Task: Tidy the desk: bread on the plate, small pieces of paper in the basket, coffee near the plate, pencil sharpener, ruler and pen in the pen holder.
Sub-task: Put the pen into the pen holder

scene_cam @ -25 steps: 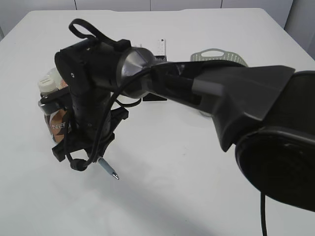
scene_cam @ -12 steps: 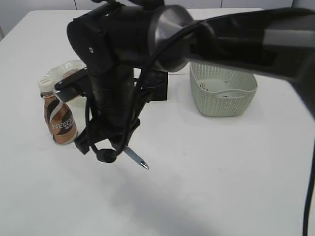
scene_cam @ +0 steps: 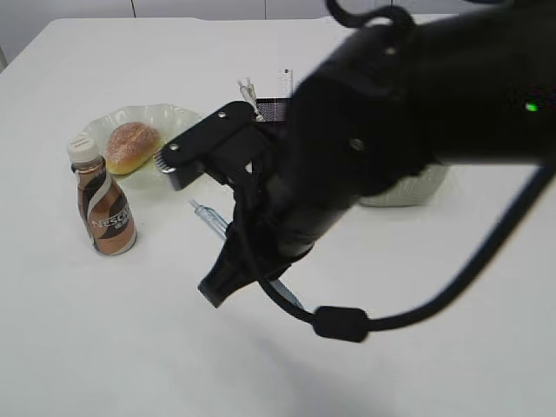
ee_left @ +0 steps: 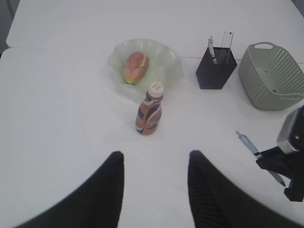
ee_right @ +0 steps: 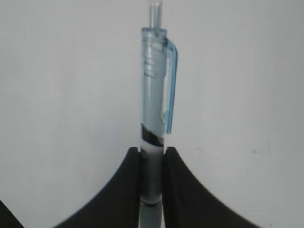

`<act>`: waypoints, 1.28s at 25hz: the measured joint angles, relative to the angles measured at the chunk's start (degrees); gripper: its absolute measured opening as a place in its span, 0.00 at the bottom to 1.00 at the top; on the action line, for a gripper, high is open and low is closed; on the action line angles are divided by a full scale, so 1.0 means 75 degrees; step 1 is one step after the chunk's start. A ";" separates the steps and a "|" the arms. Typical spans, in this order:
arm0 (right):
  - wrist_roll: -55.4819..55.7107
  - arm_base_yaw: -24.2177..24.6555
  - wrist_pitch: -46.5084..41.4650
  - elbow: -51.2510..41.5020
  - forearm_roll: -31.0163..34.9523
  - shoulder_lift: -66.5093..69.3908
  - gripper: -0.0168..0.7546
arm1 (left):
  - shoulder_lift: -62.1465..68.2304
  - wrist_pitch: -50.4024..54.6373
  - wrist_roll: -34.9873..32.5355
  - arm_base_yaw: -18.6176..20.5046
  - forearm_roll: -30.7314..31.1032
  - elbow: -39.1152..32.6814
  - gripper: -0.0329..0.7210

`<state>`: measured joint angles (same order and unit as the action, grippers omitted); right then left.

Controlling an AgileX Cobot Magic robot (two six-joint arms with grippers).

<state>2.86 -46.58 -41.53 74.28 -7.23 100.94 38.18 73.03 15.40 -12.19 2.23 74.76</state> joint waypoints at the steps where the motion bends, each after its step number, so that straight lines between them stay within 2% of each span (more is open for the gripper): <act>1: 0.0000 0.0000 0.0483 -0.0464 -0.0033 -0.0225 0.14 | 0.0000 0.0000 0.0000 0.0000 0.0000 0.0000 0.47; 5: 0.0000 0.0000 0.1918 -0.1783 -0.0278 -0.1047 0.14 | 0.0000 0.0000 0.0000 0.0000 0.0000 0.0000 0.47; 8: 0.0000 0.0053 0.2493 -0.2105 -0.0534 -0.1280 0.14 | 0.0000 0.0000 0.0000 0.0000 0.0000 0.0000 0.47; 20: 0.0000 0.1239 0.4161 -0.2148 -0.0377 -0.1325 0.14 | 0.0000 0.0000 0.0000 0.0000 -0.0014 0.0000 0.47; 29: 0.0018 0.1876 0.6979 -0.2148 -0.0174 -0.1294 0.14 | 0.0000 0.0000 0.0000 0.0000 -0.0057 0.0000 0.47; 32: 0.0018 0.2191 0.7477 -0.1899 -0.0007 -0.1040 0.14 | 0.0000 0.0000 0.0000 0.0000 -0.0057 0.0000 0.47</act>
<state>2.99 -30.15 14.54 60.04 -7.28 93.14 38.18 73.03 15.40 -12.19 1.80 74.76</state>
